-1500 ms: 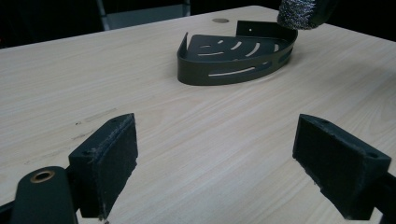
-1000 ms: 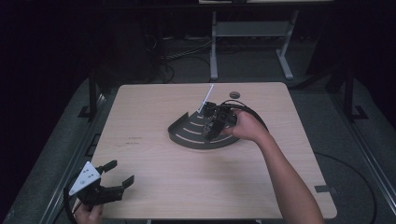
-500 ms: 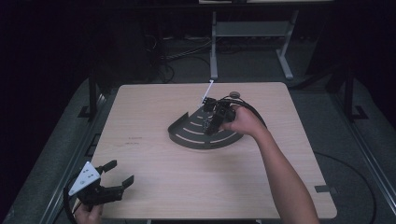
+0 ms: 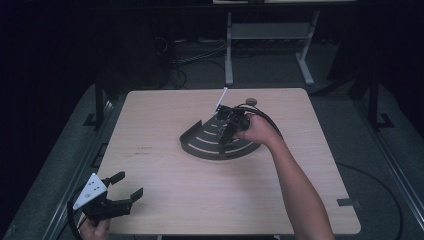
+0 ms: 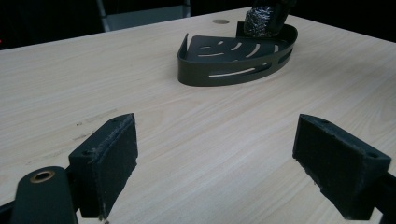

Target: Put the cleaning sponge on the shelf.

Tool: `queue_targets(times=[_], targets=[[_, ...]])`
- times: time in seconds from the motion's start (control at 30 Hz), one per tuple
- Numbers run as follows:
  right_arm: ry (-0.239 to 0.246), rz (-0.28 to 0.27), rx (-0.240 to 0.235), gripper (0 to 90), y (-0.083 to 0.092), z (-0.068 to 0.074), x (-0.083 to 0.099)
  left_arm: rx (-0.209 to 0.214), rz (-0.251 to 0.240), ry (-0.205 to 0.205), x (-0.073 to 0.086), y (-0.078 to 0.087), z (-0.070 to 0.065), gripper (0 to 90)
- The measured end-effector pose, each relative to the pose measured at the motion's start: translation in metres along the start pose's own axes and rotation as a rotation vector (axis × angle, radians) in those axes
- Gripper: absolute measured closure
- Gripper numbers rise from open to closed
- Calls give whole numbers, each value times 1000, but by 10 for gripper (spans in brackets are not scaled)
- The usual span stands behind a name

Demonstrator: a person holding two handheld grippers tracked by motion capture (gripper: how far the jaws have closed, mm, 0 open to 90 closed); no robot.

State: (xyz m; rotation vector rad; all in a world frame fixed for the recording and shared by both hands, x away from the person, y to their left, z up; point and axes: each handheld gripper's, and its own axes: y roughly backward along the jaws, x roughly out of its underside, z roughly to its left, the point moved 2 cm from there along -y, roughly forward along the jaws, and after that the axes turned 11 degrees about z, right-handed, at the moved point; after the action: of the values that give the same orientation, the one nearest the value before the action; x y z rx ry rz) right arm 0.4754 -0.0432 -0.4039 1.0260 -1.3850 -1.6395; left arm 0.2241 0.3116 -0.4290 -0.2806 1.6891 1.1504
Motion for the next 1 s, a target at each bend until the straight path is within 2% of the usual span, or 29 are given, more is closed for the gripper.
queue_targets(times=[0.3,0.53,1.0], targets=[[-17,-3,-7,328,-6,-5,-2,0,4,-4,0,-1,-1,133],[-29,21,-9,328,-16,-10,-5,1,-1,-1,0,0,0,132],[-59,32,-23,327,-29,-17,-8,2,-1,-2,0,0,0,132]])
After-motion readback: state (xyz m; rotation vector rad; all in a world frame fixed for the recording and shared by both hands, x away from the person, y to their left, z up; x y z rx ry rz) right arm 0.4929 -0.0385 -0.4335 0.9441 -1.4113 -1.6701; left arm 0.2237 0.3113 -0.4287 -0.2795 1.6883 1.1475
